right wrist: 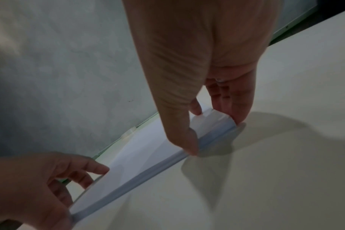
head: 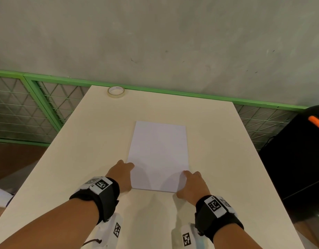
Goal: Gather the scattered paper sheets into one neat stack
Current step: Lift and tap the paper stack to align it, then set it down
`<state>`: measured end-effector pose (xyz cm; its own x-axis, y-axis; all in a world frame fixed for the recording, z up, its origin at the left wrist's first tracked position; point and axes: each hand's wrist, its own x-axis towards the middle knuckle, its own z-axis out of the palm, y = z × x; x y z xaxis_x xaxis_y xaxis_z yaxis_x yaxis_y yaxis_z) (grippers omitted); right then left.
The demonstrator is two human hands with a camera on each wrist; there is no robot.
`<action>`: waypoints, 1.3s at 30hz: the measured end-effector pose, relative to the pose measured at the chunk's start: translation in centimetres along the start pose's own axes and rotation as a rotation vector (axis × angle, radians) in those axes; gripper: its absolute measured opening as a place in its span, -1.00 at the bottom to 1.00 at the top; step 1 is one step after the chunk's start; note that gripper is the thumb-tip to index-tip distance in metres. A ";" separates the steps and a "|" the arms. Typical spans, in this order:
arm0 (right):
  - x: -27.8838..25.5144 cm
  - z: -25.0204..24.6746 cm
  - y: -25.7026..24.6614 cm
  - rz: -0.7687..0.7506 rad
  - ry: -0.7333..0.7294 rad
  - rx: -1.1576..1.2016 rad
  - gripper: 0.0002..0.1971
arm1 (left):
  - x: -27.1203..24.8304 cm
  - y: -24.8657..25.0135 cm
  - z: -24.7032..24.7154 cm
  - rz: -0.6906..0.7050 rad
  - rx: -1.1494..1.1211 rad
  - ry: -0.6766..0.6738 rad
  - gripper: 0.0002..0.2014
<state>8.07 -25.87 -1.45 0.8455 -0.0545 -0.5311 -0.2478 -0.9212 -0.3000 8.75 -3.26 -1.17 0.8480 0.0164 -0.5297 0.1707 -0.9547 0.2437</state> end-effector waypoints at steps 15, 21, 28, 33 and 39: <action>-0.2 0.2 -0.3 0.017 0.005 -0.008 -0.33 | -0.4 0.7 -0.4 -0.039 -0.013 -0.011 -0.33; 0.0 0.1 -0.1 0.020 0.001 0.056 -0.35 | -0.5 0.8 -0.5 -0.048 -0.051 -0.063 -0.24; 0.0 0.9 -0.3 0.040 0.118 0.032 -0.56 | 0.0 0.5 -0.1 -0.046 -0.019 0.053 -0.43; 0.8 1.3 -0.5 0.137 0.155 0.094 -0.54 | 0.4 0.2 -0.2 -0.195 -0.154 0.149 -0.41; 1.3 0.6 -0.5 0.228 0.131 0.224 -0.65 | 1.3 0.0 -0.2 -0.325 -0.180 0.049 -0.75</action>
<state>9.00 -25.31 -2.44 0.8062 -0.3115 -0.5030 -0.5230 -0.7727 -0.3598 9.96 -3.20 -1.70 0.7577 0.3283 -0.5640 0.5164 -0.8300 0.2106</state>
